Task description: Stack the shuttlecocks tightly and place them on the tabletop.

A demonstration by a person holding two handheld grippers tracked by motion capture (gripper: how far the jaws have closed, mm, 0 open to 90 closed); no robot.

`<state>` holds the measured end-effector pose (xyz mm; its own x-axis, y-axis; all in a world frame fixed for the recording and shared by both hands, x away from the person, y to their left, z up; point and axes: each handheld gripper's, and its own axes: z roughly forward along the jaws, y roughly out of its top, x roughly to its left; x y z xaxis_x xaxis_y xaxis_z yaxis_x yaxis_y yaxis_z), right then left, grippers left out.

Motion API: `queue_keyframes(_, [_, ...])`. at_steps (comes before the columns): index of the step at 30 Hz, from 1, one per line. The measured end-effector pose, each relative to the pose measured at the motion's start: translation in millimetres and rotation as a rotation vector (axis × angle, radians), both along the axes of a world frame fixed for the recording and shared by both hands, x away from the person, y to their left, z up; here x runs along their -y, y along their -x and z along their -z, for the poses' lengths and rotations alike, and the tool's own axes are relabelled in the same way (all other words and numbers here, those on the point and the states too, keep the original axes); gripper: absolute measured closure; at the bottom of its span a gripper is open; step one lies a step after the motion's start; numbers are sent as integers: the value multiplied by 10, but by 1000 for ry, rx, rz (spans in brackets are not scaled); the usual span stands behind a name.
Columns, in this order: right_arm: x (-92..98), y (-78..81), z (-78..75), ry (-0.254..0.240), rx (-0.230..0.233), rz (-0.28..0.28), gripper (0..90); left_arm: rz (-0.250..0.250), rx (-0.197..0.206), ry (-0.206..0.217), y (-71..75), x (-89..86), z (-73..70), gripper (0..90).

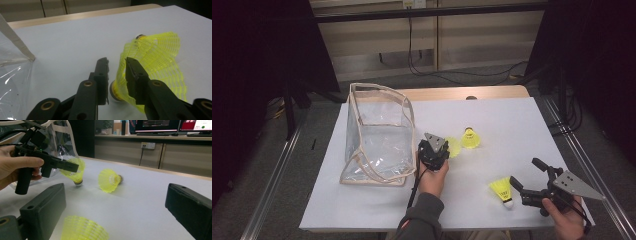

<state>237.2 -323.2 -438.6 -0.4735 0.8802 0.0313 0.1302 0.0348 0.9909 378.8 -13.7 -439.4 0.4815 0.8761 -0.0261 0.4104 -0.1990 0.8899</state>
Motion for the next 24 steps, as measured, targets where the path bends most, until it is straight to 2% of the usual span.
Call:
queue_keyframes(3, [-1,0,-1,-2,0,0,28,-5,10,15,-15,13,-2,713])
queue_keyframes(4, [2,0,1,2,1,0,27,-4,16,-14,-25,31,-18,737])
queue_keyframes(9, [1,0,1,-5,-1,0,28,3,23,-14,-57,77,-75,803])
queue_keyframes(12, [2,1,0,-1,-1,-2,27,0,-2,-33,-91,111,-96,831])
queue_keyframes(14, [4,5,0,-1,-3,-3,27,1,6,-60,-117,129,-122,863])
queue_keyframes(16, [11,6,0,-5,-2,-2,28,1,9,-64,-128,130,-131,871])
queue_keyframes(24, [33,9,-1,-10,0,4,28,-71,21,-113,-162,73,-212,880])
